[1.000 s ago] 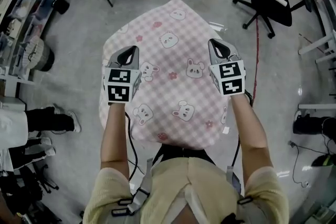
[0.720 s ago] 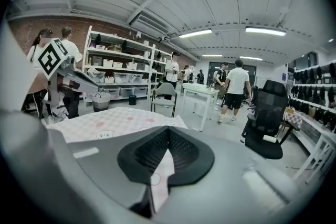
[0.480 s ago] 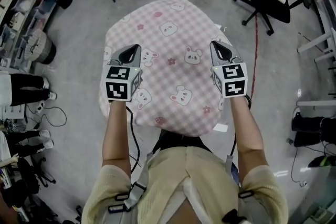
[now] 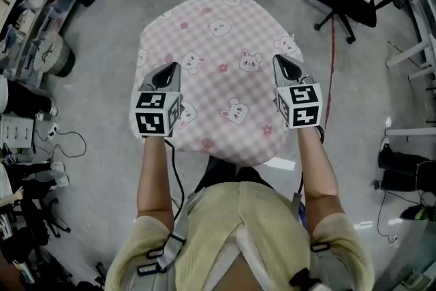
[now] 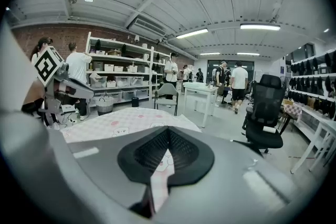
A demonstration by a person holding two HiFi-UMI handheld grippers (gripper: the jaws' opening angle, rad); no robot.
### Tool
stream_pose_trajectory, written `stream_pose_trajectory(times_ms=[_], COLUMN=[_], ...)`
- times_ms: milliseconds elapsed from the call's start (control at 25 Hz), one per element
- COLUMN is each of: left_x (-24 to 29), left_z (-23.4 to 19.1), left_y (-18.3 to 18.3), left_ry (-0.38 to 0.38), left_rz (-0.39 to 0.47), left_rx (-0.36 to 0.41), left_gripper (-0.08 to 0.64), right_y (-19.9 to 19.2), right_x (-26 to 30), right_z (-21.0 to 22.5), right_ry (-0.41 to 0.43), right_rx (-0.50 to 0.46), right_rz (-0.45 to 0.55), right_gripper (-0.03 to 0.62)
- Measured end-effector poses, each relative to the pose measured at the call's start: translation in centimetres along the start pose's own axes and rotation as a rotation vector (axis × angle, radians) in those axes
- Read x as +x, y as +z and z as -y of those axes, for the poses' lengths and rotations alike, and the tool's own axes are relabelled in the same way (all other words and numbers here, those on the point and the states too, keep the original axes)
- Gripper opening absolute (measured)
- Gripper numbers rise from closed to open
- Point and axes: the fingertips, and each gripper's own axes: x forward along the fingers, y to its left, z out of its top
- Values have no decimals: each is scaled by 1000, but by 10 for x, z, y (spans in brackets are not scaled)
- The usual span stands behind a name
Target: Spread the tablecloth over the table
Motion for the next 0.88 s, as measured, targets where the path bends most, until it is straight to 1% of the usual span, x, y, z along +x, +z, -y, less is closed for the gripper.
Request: stream_pose_trajectory(times_ms=[400, 760, 880], left_x=[-28, -45, -47], left_z=[7, 5, 6], left_y=[-22, -44, -47], left_ry=[32, 49, 43], left_rz=[-6, -22, -28], left_rx=[-58, -80, -80], left_gripper=[6, 6, 6], right_y=[-14, -21, -21], right_x=[-21, -34, -36], right_z=[-12, -19, -19], right_ry=[4, -5, -4], right_rx=[68, 135, 141], right_rz=[-5, 4, 5], right_gripper=[4, 3, 5])
